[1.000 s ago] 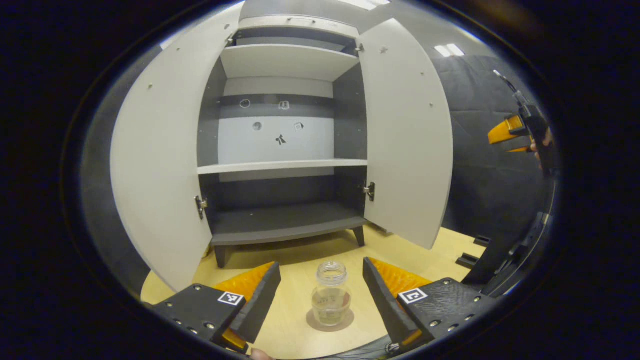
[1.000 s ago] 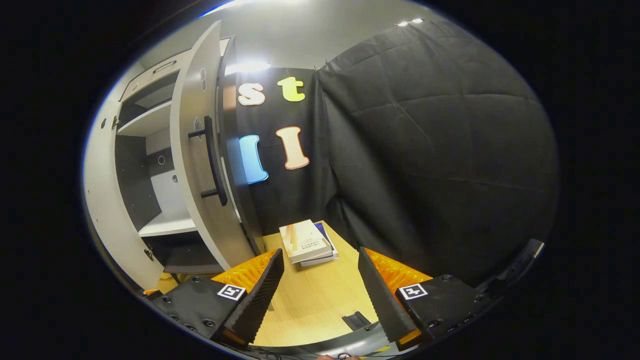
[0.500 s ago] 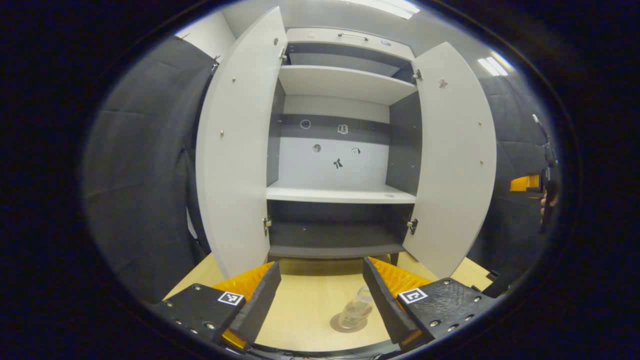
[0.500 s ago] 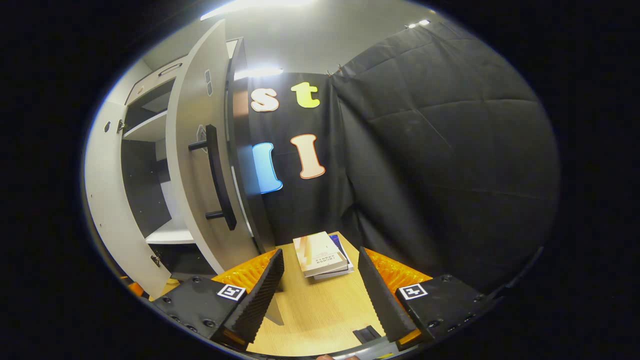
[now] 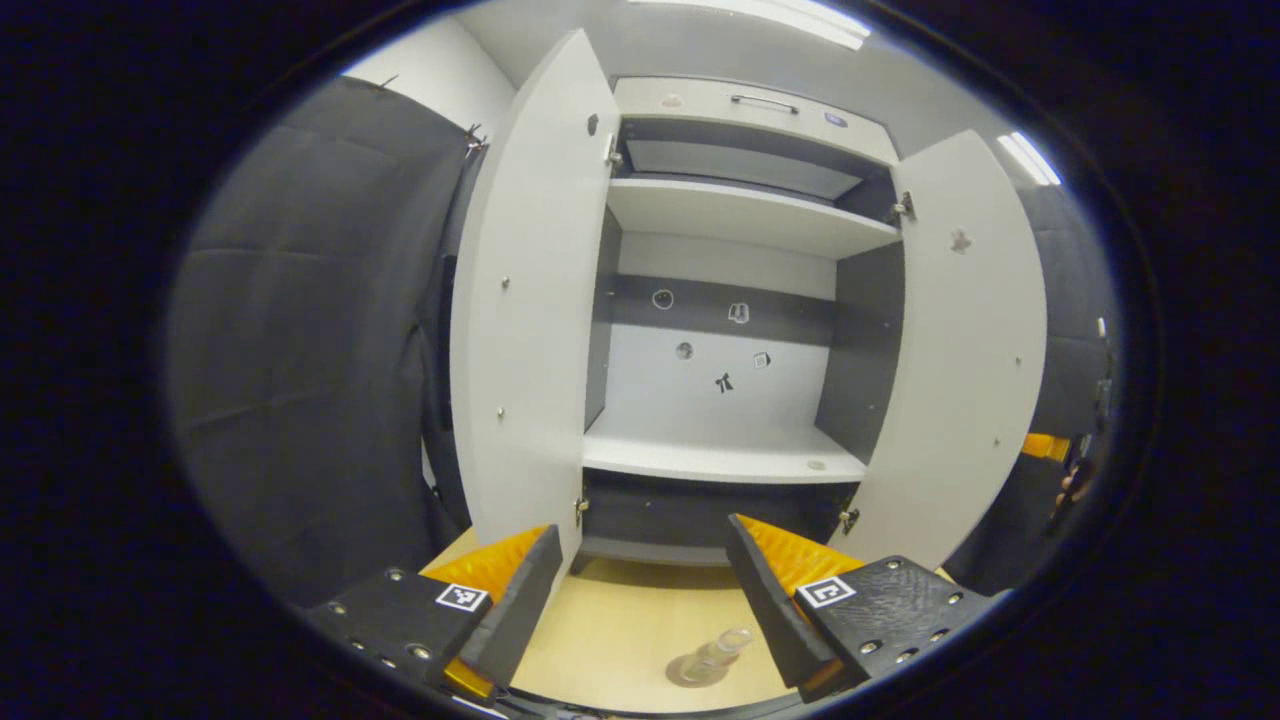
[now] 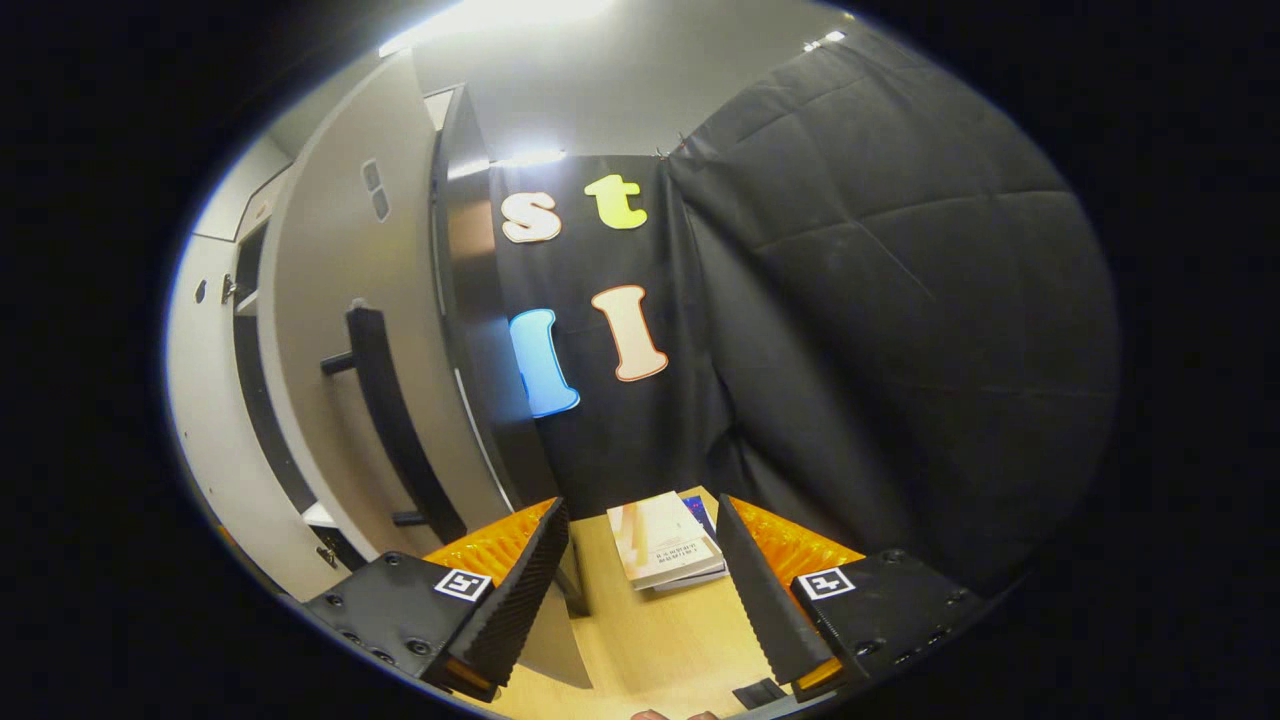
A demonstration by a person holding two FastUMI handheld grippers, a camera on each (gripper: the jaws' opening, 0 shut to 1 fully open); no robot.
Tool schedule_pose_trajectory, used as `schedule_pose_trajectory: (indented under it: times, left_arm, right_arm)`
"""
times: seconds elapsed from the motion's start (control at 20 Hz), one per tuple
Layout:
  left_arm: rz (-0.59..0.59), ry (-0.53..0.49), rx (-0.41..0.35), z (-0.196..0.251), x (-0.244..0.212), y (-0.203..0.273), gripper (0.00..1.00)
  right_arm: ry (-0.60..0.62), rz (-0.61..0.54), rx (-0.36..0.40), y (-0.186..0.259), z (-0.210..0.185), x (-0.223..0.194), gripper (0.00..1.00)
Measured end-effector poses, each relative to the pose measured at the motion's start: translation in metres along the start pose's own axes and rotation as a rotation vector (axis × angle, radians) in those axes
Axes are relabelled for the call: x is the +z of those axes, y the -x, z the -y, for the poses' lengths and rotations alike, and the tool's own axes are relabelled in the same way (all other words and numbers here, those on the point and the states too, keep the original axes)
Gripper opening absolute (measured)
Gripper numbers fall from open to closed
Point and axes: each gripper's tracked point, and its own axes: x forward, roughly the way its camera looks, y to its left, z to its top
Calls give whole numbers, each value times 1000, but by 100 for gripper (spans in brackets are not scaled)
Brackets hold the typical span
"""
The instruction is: Grasp the bottle in the cabinet with the left hand and place it on the coaster, then close the right door with the right hand and the left door with the left hand.
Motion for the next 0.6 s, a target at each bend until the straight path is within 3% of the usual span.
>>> schedule_pose_trajectory:
  times: [0.05,0.1,0.2,0.3,0.55,0.6]
  left_arm:
    - [-11,5,14,-1,4,0,96]
    - [-21,2,37,-3,6,-1,94]
    - [-25,-41,78,-3,15,1,98]
    - [-7,-73,94,4,21,3,98]
    - [9,-13,110,26,14,5,98]
    - [5,-5,114,30,11,7,98]
  right_arm:
    - [-6,4,7,-5,0,5,92]
    - [-7,10,14,-11,1,10,95]
    - [-4,11,34,-21,3,17,92]
    - [4,-1,69,-30,0,25,95]
    - [50,-23,194,-45,-24,39,92]
    - [56,-32,226,-46,-30,40,95]
